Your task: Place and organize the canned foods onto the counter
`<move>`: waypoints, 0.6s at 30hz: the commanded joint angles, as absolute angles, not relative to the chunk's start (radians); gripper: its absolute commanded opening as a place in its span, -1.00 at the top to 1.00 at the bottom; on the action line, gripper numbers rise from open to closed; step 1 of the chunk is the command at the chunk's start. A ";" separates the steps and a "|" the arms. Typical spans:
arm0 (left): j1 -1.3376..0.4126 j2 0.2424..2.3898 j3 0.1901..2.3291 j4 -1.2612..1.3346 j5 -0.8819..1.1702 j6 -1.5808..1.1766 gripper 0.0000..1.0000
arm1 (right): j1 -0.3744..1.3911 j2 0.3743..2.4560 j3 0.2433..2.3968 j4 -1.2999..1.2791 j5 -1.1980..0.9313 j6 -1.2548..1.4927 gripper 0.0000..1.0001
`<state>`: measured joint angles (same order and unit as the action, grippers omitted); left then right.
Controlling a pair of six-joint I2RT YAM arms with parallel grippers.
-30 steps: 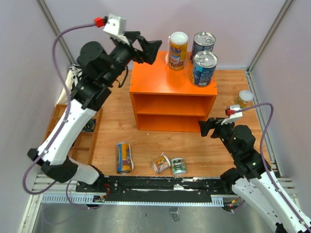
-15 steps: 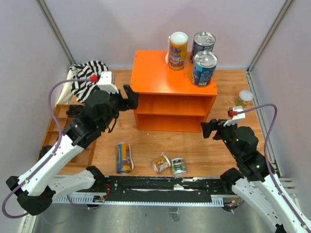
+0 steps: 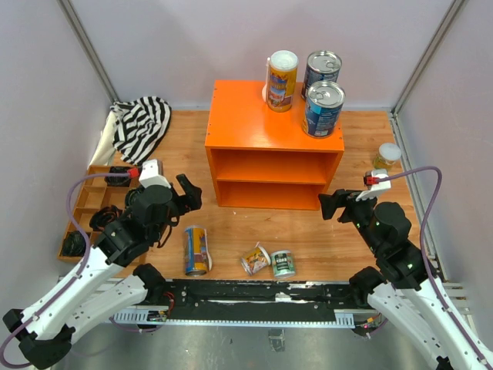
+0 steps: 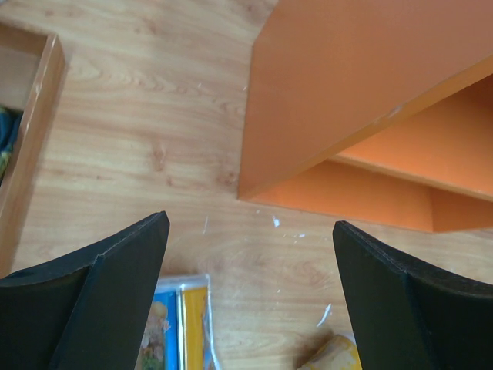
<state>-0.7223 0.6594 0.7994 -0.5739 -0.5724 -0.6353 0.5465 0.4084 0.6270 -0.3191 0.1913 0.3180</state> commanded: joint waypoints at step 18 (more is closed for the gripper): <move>-0.796 0.728 0.652 -0.795 -0.419 -0.906 -0.99 | 0.568 0.400 0.565 -0.274 0.187 0.363 -0.69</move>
